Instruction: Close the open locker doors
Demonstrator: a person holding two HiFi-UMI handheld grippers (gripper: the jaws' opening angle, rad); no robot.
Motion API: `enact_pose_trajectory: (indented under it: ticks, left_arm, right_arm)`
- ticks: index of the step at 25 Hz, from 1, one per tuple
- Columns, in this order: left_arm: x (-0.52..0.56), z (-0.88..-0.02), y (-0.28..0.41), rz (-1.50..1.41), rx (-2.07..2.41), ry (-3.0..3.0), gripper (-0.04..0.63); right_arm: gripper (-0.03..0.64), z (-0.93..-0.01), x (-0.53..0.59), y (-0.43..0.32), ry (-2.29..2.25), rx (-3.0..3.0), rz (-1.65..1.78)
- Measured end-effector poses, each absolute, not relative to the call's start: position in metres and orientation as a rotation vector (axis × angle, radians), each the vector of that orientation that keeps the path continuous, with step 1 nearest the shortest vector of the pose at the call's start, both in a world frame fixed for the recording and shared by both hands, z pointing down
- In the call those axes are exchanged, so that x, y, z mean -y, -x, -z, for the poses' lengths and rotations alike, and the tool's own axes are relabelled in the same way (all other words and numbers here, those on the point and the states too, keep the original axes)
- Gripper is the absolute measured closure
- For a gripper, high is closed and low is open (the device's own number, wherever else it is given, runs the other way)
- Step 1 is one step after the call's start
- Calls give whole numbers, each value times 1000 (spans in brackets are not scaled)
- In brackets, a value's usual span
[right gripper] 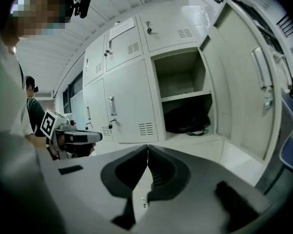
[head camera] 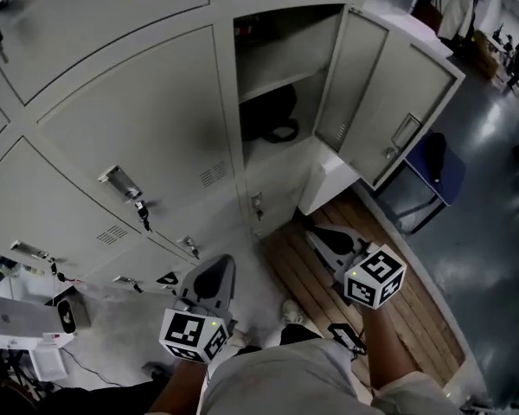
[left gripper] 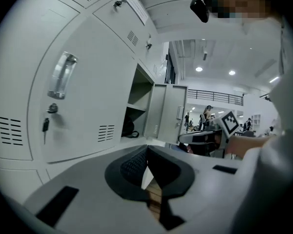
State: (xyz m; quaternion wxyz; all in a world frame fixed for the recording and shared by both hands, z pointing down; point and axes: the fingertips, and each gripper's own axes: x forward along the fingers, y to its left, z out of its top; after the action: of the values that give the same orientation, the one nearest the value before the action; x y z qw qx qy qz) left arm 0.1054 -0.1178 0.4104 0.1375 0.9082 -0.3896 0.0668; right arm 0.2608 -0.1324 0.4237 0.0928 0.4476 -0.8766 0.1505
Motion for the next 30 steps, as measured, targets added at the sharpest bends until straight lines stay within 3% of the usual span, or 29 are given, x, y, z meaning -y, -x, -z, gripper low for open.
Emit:
enact_pose_trajectory:
  ticks: [4, 8, 12, 17, 30]
  left_arm:
    - [121, -408, -149, -185, 1084, -2647, 580]
    - [90, -409, -53, -137, 1009, -2656, 580]
    - [86, -407, -57, -135, 974, -2664, 580]
    - [62, -402, 31, -92, 924, -2666, 580]
    - [77, -402, -10, -168, 959, -2657, 580]
  right_arm:
    - [589, -421, 133, -315, -1397, 2565, -441]
    - [589, -410, 103, -233, -1475, 2491, -400]
    - [589, -402, 100, -250, -1536, 2460, -383]
    - [589, -391, 72, -175, -1588, 2391, -361]
    - [589, -405, 122, -256, -1633, 2357, -385]
